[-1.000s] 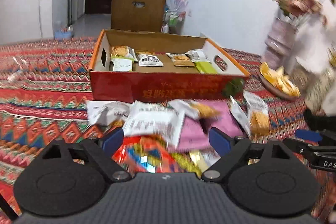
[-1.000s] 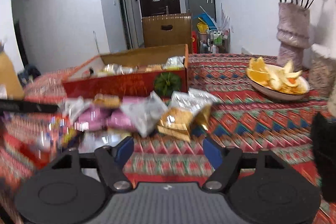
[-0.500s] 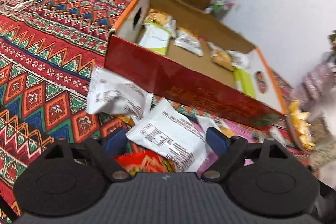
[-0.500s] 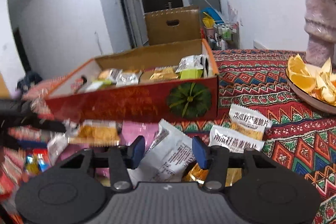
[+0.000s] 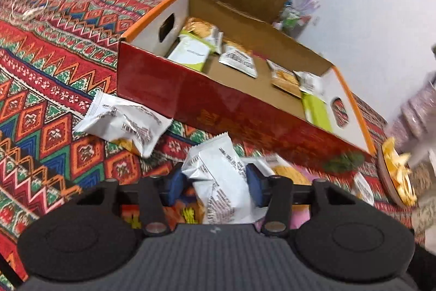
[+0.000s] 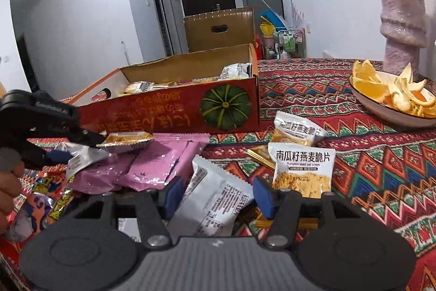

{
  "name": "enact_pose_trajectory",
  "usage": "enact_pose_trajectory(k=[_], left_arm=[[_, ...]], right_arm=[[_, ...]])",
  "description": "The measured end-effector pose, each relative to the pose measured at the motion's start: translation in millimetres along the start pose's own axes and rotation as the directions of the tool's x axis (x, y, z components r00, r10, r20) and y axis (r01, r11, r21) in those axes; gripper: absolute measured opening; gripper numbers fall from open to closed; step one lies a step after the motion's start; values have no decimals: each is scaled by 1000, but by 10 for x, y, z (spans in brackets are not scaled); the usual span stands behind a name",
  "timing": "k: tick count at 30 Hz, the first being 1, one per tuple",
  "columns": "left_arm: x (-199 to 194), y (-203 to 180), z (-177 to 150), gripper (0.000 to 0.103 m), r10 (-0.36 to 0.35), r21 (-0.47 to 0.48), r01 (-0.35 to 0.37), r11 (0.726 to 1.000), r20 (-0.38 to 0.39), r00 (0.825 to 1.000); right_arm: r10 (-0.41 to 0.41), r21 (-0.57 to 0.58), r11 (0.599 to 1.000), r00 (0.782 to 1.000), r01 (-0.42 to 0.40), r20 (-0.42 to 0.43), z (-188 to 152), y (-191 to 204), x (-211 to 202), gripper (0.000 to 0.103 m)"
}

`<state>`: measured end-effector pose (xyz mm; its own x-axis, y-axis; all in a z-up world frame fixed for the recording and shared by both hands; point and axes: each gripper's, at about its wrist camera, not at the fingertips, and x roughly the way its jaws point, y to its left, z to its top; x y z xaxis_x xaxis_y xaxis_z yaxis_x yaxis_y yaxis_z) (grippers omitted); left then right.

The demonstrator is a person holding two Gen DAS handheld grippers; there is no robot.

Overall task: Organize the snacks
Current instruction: 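Grasp a white snack packet with the left gripper while the right grasps a white barcode packet, then lift both held packets and carry them over the cardboard box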

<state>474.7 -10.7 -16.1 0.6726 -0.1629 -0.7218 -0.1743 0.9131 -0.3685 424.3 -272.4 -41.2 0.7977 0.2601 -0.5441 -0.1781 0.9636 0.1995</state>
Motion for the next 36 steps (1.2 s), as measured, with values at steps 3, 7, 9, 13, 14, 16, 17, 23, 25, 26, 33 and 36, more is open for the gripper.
enact_pose_trajectory(k=[3, 7, 9, 13, 14, 16, 17, 23, 25, 26, 33, 36], left_arm=[[-190, 6, -145, 45, -24, 47, 23, 999, 20, 1000], [-518, 20, -414, 45, -56, 142, 48, 989, 57, 997], [-694, 26, -551, 45, -60, 176, 46, 983, 77, 995], [-995, 54, -774, 45, -84, 211, 61, 976, 99, 992], [-1070, 64, -829, 45, -86, 215, 62, 975, 104, 991], [-1215, 84, -936, 45, -87, 227, 60, 972, 114, 990], [-1313, 91, -1004, 45, -85, 237, 53, 970, 126, 988], [-1748, 223, -1447, 45, -125, 253, 97, 963, 99, 987], [-1856, 278, -1605, 45, -124, 257, 96, 962, 95, 988], [-1906, 307, -1682, 45, -127, 260, 100, 960, 89, 988], [-2168, 495, -2031, 45, -134, 267, 107, 958, 85, 987], [-2262, 546, -2113, 45, -138, 277, 107, 955, 93, 986]], right_arm=[[-48, -11, 999, 999, 48, 0, -40, 7, -60, 63], [-111, -75, 991, 993, 108, -44, -124, 60, -118, 67], [-111, -94, 990, 993, 107, -47, -166, 77, -170, 57], [-95, -126, 988, 994, 89, -48, -235, 97, -305, 39], [-92, -126, 988, 995, 85, -47, -263, 100, -345, 39], [-85, -123, 989, 995, 79, -47, -337, 117, -471, 39], [-81, -121, 990, 996, 75, -47, -384, 133, -548, 39], [-89, -156, 984, 994, 80, -55, -796, 255, -1135, 39], [-89, -160, 984, 994, 77, -65, -939, 305, -1355, 39], [-92, -165, 983, 993, 80, -67, -1003, 333, -1451, 39], [-94, -184, 980, 992, 78, -83, -1391, 587, -2017, 39], [-92, -189, 979, 993, 78, -70, -1456, 657, -2189, 39]])
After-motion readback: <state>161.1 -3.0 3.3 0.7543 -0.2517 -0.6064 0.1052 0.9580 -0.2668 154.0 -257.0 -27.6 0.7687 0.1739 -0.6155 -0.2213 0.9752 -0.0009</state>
